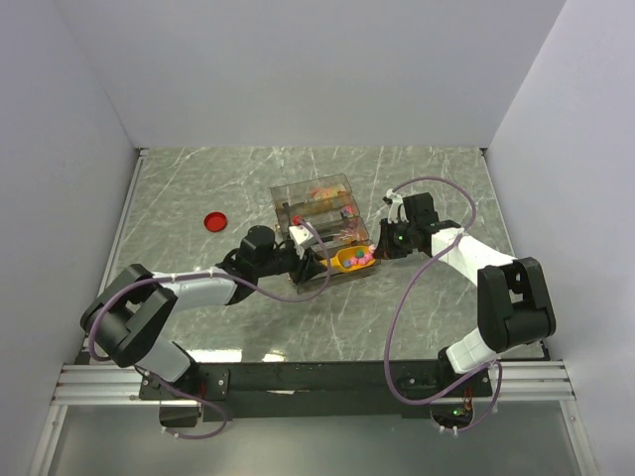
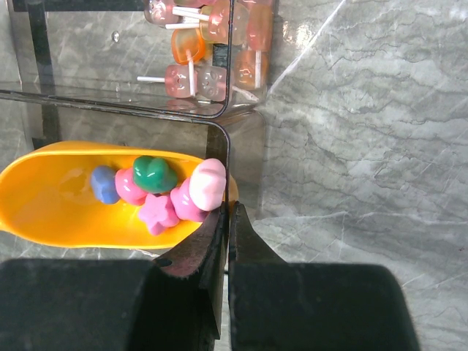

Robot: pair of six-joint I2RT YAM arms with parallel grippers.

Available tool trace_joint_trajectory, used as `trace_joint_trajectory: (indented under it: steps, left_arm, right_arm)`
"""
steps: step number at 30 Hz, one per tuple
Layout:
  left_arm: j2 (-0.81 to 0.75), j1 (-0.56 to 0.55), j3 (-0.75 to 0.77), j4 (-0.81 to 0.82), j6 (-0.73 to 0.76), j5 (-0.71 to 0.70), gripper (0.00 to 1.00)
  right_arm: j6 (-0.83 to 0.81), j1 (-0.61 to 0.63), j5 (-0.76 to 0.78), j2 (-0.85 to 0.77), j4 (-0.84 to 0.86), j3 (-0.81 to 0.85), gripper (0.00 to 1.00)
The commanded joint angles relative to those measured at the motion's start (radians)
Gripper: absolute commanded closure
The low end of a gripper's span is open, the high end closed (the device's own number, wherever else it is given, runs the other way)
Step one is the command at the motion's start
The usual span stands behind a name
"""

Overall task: Pack the candies
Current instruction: Scoop the fake candies from the storage box.

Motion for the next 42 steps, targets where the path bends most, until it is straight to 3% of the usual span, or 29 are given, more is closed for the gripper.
trace_joint_trajectory:
  steps: [1,8,17,21,28,33,36,42]
  left_arm:
    - [0.027,-0.004,0.034,0.031,-0.032,0.062,0.96]
    - [0.096,-0.006,0.074,-0.022,-0.016,0.023,0.92]
    - [0.165,-0.006,0.063,0.153,-0.061,0.068,0.92]
    - [0.144,-0.004,0.031,0.245,-0.073,0.088,0.91]
    - [0.059,-0.006,0.026,0.231,-0.030,0.118,0.90]
    - [-0.021,-0.004,-0.046,0.316,-0.058,0.092,0.91]
    - [0.013,-0.004,-0.029,0.265,-0.038,0.095,0.91]
    - [0.091,-0.004,-0.037,0.316,-0.056,0.097,0.90]
  right_arm:
    - [-0.011,0.021,-0.058,0.018,-0.074,-0.001,1.00]
    - [-0.014,0.023,-0.067,0.029,-0.074,0.005,1.00]
    - [-0.013,0.023,-0.069,0.026,-0.071,0.006,1.00]
    - [-0.016,0.023,-0.075,0.018,-0.057,-0.006,1.00]
    - [-0.020,0.021,-0.069,0.014,-0.058,-0.006,1.00]
    - [-0.020,0.023,-0.059,0.003,-0.057,-0.007,1.00]
    - [-0.017,0.021,-0.061,0.009,-0.055,-0.006,1.00]
    - [-0.020,0.023,-0.061,0.005,-0.065,-0.004,1.00]
